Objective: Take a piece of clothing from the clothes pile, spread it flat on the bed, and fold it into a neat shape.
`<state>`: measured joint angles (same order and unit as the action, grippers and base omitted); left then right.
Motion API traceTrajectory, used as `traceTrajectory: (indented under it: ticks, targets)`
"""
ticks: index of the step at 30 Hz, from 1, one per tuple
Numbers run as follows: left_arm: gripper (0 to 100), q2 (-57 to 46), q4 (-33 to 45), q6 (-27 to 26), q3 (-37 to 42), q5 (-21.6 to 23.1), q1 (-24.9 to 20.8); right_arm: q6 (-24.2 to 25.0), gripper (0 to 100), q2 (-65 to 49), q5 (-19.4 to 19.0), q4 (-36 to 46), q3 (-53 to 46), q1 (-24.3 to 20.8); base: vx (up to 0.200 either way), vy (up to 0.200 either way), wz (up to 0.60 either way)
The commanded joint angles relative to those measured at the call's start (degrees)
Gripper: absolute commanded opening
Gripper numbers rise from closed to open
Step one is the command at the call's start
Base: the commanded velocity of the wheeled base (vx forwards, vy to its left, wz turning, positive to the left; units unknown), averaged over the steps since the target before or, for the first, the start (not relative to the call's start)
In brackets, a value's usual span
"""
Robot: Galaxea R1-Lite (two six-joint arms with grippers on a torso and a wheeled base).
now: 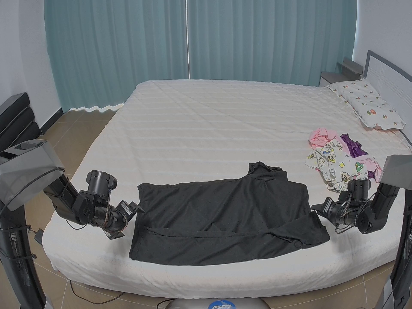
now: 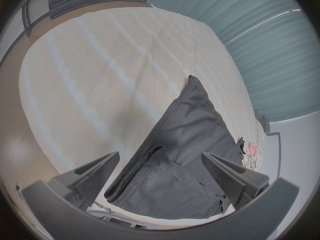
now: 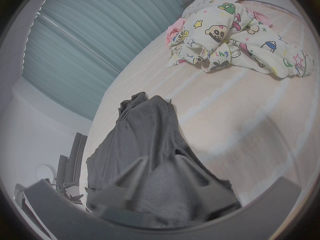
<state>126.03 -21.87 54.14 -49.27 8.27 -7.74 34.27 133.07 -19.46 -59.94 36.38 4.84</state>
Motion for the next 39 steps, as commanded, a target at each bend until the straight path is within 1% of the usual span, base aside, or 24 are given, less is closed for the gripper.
traceTrajectory:
  ticks: [1,5,9,10,14,15,17,20,22,23,24,28,34,39]
  targets:
    - [100,0.1,-0.01,0.0,-0.03,0.0,0.01,1.42,100,-2.29,-0.06,-1.14,-1.66,0.17,0.0,0.0,0.0]
    - [100,0.1,-0.01,-0.09,-0.03,0.0,-0.08,1.86,100,-4.93,0.03,-1.41,-2.8,-0.01,0.0,0.0,0.0]
    - [100,0.1,-0.01,-0.09,0.06,-0.09,-0.08,1.77,100,-7.04,0.12,-1.14,-6.32,-1.15,0.0,0.0,0.0]
    - [100,0.1,-0.01,-0.09,0.06,-0.09,-0.08,1.86,100,-7.92,0.38,-1.41,-8.34,-2.47,0.0,0.0,0.0]
    - [100,0.1,-0.01,-0.09,0.06,-0.09,-0.08,2.21,100,-8.53,3.46,-1.85,-11.59,-5.19,0.0,0.0,0.0]
    - [100,0.1,-0.01,-0.09,0.06,-0.09,-0.08,3.44,100,-8.62,5.57,-1.85,-12.91,-6.77,0.0,0.0,0.0]
    - [100,0.1,-0.01,-0.09,0.06,-0.09,-0.08,5.63,100,-8.62,7.42,-2.02,-14.23,-8.62,0.0,0.0,0.0]
    - [100,0.1,-0.01,-0.09,0.14,-0.09,-0.08,11.79,100,-8.8,11.81,-1.93,-15.81,-12.66,0.0,0.0,0.0]
    - [100,0.1,-0.01,-0.09,0.06,-0.09,-0.08,13.02,100,-8.71,12.86,-1.93,-16.16,-13.54,0.0,0.0,0.0]
    - [100,0.1,-0.01,-0.09,0.14,-0.09,-0.08,14.51,100,-8.27,14.71,-1.93,-16.78,-14.95,0.0,0.0,0.0]
    - [100,0.1,-0.01,-0.09,0.14,-0.09,-0.08,15.13,100,-8.18,15.68,-1.93,-17.22,-15.74,0.0,0.0,0.0]
    - [100,0.1,-0.01,-0.09,0.06,-0.09,-0.08,16.09,100,-8.09,17.0,-1.93,-18.45,-17.14,0.0,0.0,0.0]
    - [100,0.1,-0.01,-0.09,0.06,-0.09,-0.08,18.03,100,-6.07,19.81,-1.93,-18.45,-17.76,0.0,0.0,0.0]
    - [100,0.1,-0.01,-0.09,0.06,-0.09,-0.08,21.02,100,-5.28,22.09,-2.37,-18.45,-19.78,0.0,0.0,0.0]
